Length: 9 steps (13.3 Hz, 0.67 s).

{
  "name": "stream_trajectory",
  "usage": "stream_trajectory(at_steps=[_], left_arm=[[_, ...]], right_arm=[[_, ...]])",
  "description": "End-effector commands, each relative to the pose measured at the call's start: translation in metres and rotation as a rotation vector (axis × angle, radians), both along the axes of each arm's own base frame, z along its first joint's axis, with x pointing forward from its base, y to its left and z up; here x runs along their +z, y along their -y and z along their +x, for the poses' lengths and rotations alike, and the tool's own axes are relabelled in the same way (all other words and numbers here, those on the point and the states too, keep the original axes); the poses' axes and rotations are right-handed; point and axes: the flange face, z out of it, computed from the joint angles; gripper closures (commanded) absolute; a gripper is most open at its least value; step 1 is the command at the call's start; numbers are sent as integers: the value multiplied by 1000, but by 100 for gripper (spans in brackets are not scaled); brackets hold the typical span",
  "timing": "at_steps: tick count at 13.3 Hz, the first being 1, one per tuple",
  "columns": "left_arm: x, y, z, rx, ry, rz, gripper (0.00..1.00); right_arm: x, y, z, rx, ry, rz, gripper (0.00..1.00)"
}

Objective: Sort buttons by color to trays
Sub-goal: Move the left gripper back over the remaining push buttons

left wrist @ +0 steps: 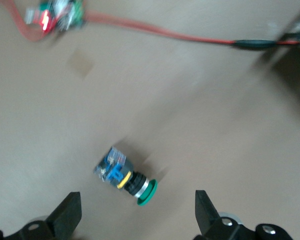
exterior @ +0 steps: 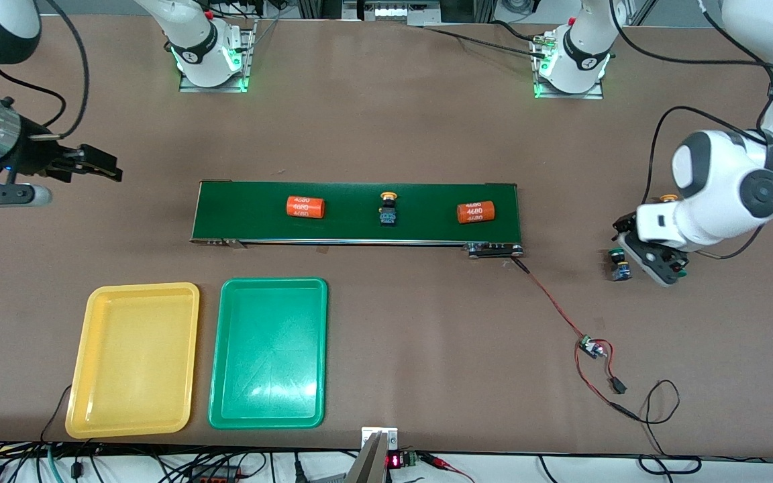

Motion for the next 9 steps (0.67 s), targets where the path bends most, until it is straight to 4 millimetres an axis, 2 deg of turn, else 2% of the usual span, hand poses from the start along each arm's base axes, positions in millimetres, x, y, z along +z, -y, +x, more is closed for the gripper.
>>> stream_trajectory(at_steps=[1,2,4,8,9], left_arm=[[-29,-13,3,287,-10,-5,0],[-37,-15,3,389,-30,0,0],[-51,-12,0,587,-69,16,0],[-79,-9,3,639,-49,12,2],[-82,-10,3,639,-53,14,4]], right_arm=[[-20,-13,-2,-7,-2,8,0],[-27,-23,-4,7,1,9,0],[-43,-27,-9,9,17,10,0],[-85,-58,-31,21,20,4,0],[-93,-77,-35,-13,23,-3,0]])
